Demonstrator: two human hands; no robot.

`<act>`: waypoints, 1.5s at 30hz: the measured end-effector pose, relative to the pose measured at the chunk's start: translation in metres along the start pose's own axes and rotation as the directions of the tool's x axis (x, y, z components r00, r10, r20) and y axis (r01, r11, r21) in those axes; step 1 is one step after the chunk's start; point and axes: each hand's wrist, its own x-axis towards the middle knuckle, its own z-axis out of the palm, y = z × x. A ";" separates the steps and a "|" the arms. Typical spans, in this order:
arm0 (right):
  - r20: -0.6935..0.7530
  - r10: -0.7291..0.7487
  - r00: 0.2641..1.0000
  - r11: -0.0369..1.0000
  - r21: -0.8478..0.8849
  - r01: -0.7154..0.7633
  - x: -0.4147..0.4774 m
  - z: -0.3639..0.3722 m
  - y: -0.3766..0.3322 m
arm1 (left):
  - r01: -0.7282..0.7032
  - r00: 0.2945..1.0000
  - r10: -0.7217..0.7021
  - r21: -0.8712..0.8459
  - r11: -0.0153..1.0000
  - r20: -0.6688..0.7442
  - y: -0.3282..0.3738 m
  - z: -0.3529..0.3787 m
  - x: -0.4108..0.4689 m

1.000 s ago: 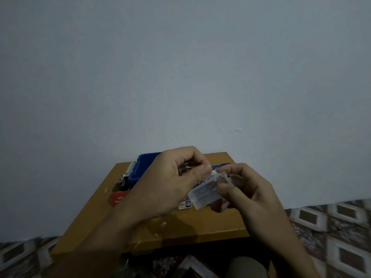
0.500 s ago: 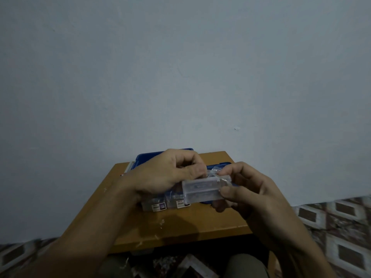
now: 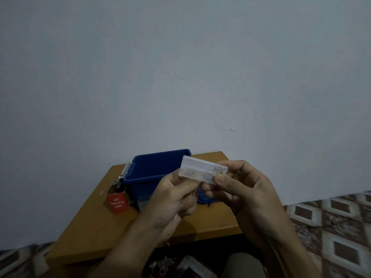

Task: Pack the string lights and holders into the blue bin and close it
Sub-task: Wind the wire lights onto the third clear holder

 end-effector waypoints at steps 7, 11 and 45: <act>-0.042 -0.044 0.998 0.997 -0.065 0.041 -0.001 0.003 0.002 | -0.140 0.972 0.178 0.232 0.963 -0.151 -0.004 0.009 -0.010; -0.032 -0.114 0.993 0.968 -0.229 0.104 -0.001 -0.001 0.006 | -0.170 0.940 0.261 0.362 0.917 -0.220 -0.003 0.014 -0.010; -0.040 -0.247 0.968 0.816 -0.548 0.185 0.004 -0.010 0.019 | 0.061 0.956 0.103 0.534 0.844 -0.273 0.011 0.022 -0.010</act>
